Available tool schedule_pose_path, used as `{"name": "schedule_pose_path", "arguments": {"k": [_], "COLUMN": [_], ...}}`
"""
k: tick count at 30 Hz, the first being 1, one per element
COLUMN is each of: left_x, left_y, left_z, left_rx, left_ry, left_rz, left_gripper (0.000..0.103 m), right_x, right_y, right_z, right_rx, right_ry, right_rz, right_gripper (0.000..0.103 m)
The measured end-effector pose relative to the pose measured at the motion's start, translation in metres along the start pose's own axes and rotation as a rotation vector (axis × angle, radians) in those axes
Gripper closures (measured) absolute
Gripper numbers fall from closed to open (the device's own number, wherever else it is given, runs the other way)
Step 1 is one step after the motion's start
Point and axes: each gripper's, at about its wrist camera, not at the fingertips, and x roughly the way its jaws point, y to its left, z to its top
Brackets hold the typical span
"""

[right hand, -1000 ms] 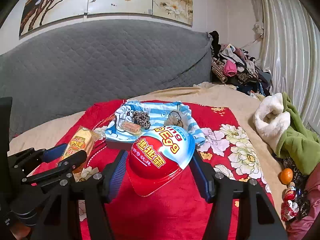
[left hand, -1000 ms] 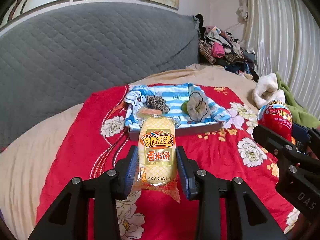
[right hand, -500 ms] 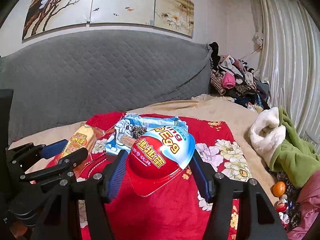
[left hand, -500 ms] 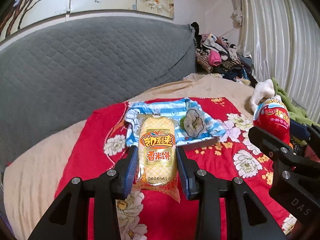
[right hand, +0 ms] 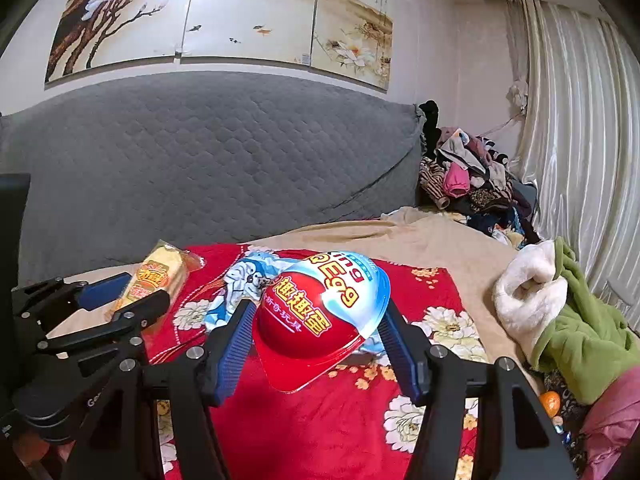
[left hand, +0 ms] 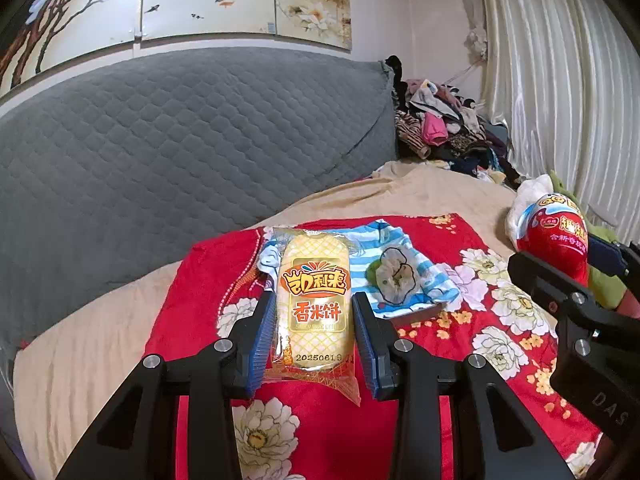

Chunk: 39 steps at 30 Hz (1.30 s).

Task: Organize objects
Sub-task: 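Lift and carry the egg with the right tool while the left tool carries the cake over the tray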

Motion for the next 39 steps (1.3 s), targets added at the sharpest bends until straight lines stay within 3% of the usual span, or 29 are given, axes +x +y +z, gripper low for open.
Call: {"name": "schedule_pose_path", "arguments": {"k": [23,39], "left_x": [0.045,0.111], "left_y": [0.002,0.016], "left_z": [0.032,0.039], "left_rx": [0.014,-0.004], "left_ry": [-0.005,0.049], "left_rz": [0.01,0.033], "left_gripper": [0.063,0.063], "right_x": [0.042,0.094], "right_y": [0.002,0.005], "right_z": [0.027,0.04], "right_rx": [-0.035,-0.056], "right_ry": [-0.005,0.004], "right_rz": [0.027,0.034], "right_gripper": [0.041,0.041]}}
